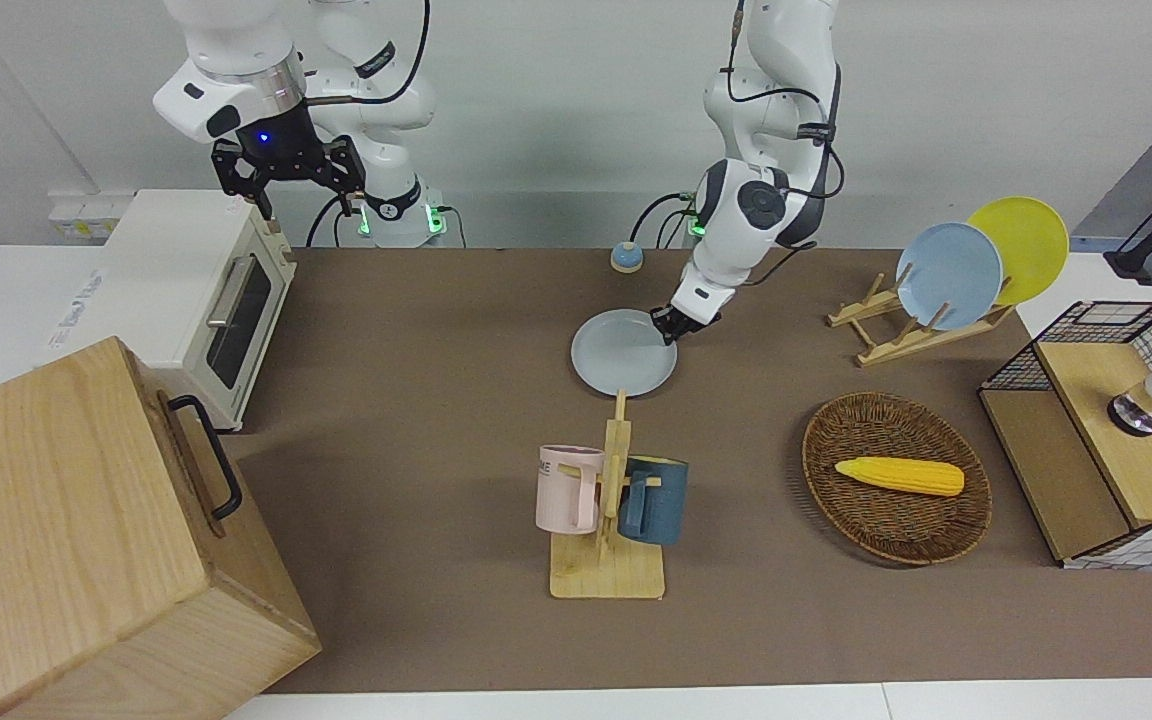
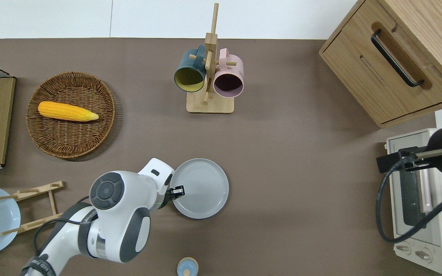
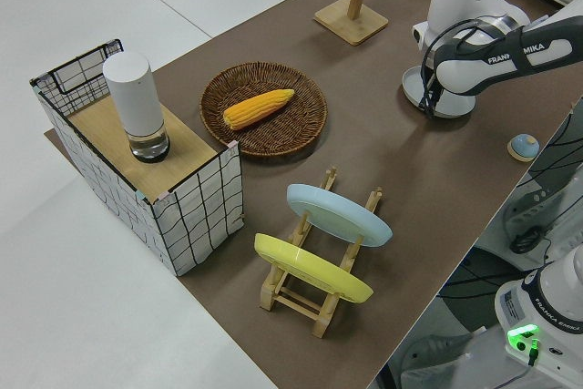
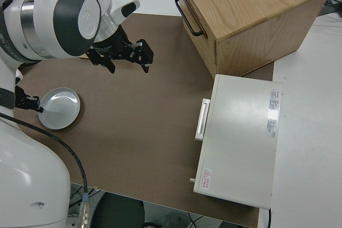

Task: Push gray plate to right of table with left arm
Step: 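Push the gray plate with the left gripper toward the toaster oven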

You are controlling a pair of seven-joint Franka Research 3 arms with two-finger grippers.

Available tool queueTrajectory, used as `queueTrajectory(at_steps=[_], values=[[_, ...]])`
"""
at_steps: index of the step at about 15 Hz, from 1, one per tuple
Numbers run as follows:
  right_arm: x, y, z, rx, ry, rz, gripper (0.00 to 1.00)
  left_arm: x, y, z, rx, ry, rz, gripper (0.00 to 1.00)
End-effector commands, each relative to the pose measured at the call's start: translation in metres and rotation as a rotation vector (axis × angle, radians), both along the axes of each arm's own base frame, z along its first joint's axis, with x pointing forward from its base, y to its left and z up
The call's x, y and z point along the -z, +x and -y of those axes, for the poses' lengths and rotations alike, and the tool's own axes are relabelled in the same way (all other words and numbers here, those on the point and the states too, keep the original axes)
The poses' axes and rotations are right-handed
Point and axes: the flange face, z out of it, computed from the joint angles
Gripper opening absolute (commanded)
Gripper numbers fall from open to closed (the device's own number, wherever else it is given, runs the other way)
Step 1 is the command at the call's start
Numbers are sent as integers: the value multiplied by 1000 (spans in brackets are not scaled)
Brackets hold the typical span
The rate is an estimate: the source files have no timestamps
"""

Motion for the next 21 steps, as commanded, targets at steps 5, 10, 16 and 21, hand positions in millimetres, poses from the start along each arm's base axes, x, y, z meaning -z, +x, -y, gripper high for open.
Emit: queueTrajectory(at_steps=[5, 10, 16, 21], values=[[-3, -4, 0, -6, 0, 1, 996, 11, -4, 111, -104, -59, 18, 0], [-3, -4, 0, -6, 0, 1, 996, 8, -16, 155, -110, -101, 58, 0], [-3, -4, 0, -7, 1, 1, 996, 12, -19, 194, -103, -129, 61, 0], [-3, -4, 0, -7, 1, 1, 996, 6, -23, 209, -106, -139, 65, 721]])
